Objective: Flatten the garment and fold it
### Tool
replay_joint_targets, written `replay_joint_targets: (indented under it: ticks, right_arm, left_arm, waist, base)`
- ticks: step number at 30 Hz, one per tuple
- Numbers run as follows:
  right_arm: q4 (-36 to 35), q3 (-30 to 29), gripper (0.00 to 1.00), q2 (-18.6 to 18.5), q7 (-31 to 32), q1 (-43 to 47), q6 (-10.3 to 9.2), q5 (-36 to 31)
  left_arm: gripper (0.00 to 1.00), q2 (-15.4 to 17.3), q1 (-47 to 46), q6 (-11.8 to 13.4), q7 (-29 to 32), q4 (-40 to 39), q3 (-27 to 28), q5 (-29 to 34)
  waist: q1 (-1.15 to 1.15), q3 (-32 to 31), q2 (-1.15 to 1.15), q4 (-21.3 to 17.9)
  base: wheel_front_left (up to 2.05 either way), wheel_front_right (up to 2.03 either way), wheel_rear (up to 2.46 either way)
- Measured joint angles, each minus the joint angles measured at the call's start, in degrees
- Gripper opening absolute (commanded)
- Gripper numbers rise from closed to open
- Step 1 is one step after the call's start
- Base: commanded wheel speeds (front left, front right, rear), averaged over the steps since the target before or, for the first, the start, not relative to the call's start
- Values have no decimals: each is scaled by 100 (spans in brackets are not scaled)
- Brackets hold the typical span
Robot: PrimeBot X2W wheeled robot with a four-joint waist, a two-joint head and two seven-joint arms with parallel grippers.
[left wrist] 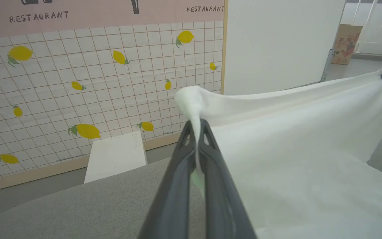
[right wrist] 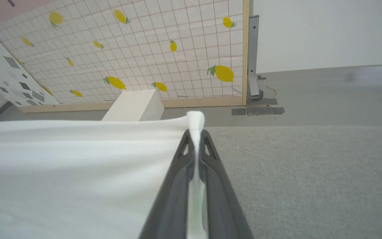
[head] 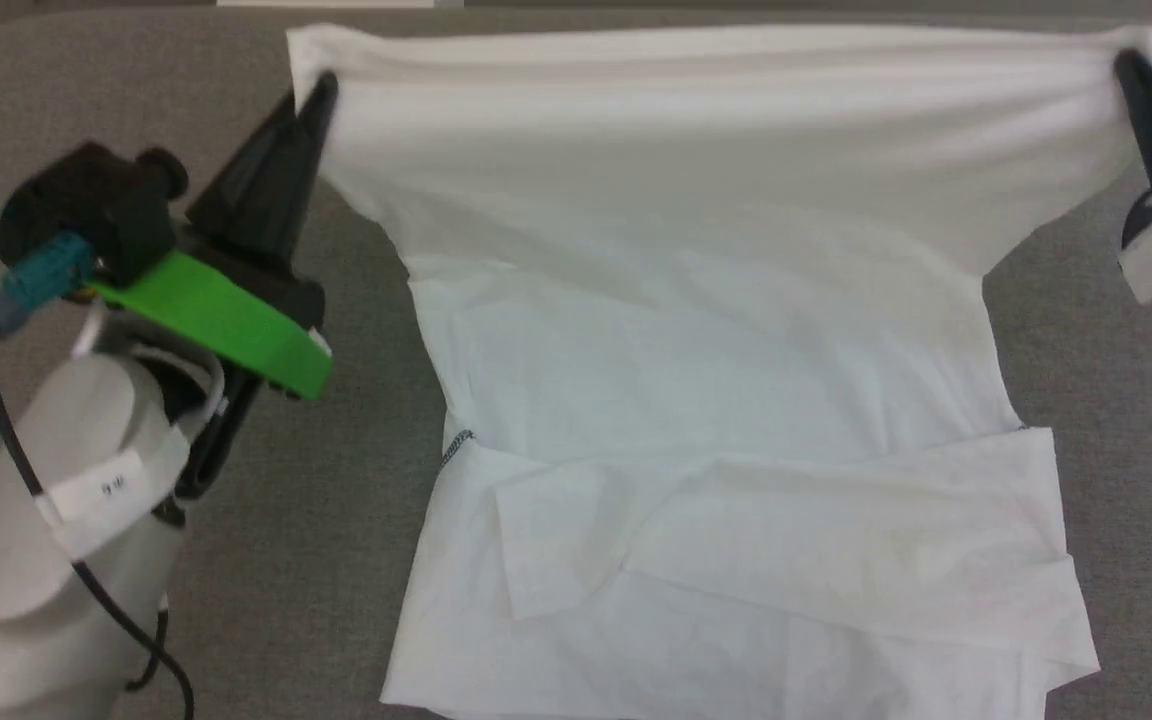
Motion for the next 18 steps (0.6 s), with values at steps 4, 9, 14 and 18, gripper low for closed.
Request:
replay_joint_targets:
  ticks: [4,9,14,18]
  right_arm:
    - [-747,-320,0,201,171,906,-1,203]
    - [-1572,-592,0,575,361,1929,-3,341]
    - [-2028,-751,0,864,435,2645,-3,414]
    - [-2292,-925,0,999,480,3225,-2,538]
  left_arm:
    - [0,82,820,219,-3,-662,-77,-37]
    - [0,247,1620,478,-55,-1154,-178,36]
    - [0,292,2271,699,-182,-1484,-183,11]
    - [0,318,3000,903,-246,-1833,-204,-103]
  waist:
    - [0,-290,0,48]
    - [0,-614,0,139]
    - [0,-888,0,204]
    - [0,-1113,0,232]
  base:
    - [0,0,0]
    - [0,0,0]
    - [0,0,0]
    - [0,0,0]
